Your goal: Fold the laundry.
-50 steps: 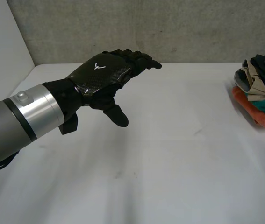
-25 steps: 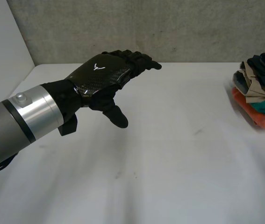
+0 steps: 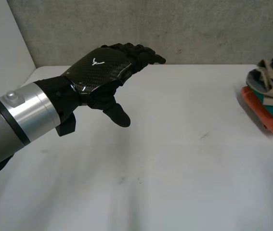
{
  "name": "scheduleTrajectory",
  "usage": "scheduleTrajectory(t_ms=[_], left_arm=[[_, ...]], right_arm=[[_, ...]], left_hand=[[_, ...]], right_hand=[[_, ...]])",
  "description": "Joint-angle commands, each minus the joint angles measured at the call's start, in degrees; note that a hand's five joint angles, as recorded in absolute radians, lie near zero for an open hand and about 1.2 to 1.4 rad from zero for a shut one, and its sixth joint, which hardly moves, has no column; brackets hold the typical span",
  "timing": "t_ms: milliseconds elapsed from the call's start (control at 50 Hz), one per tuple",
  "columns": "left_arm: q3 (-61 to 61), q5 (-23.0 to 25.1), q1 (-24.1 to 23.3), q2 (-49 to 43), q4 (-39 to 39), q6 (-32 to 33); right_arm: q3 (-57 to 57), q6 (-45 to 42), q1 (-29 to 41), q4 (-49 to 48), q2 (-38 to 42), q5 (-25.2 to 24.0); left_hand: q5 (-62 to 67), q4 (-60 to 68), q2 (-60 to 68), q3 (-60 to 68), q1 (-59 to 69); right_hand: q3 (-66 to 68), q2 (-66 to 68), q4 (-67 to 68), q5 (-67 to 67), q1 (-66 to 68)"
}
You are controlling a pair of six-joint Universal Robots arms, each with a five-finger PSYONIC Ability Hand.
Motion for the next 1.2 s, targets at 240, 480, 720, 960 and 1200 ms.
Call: scheduleTrajectory(t_ms=[240,480,720,960,1200], left_arm=[[2.91,-10.97,2.06,4.69,6.50,-3.00],[1.85,-12.65,2.15,4.78,6.95,-5.37],[1.15,-13.27,2.50,4.78,7.03,-5.46],[2.03,-16.16,5.65,5.57,7.12,-5.37],[2.03,-29.25,8.56,5.40,6.60,-4.76]], right_arm=[[6.28,23.16,15.74,-5.96,-17.03,10.07],[6.81,21.41,20.23,-5.25,-16.60,10.68],[7.42,22.47,20.76,-2.36,-16.86,10.86],[7.86,29.32,26.12,3.53,-17.47,10.86],[10.40,35.92,37.00,9.51,-19.67,10.86]], left_hand=[[-0.91,0.11,0.27,-0.16,0.83],[-1.08,-0.05,0.10,-0.33,0.66],[-1.25,-0.22,-0.07,-0.50,0.49],[-1.41,-0.39,-0.24,-0.67,0.32],[-1.75,-0.73,-0.58,-1.01,-0.01]], right_hand=[[-2.14,-2.63,-3.25,-3.52,-1.34],[-2.14,-2.63,-3.25,-3.52,-1.34],[-2.14,-2.63,-3.25,-3.52,-1.34],[-2.14,-2.63,-3.25,-3.52,-1.34],[-2.14,-2.63,-3.25,-3.52,-1.34]])
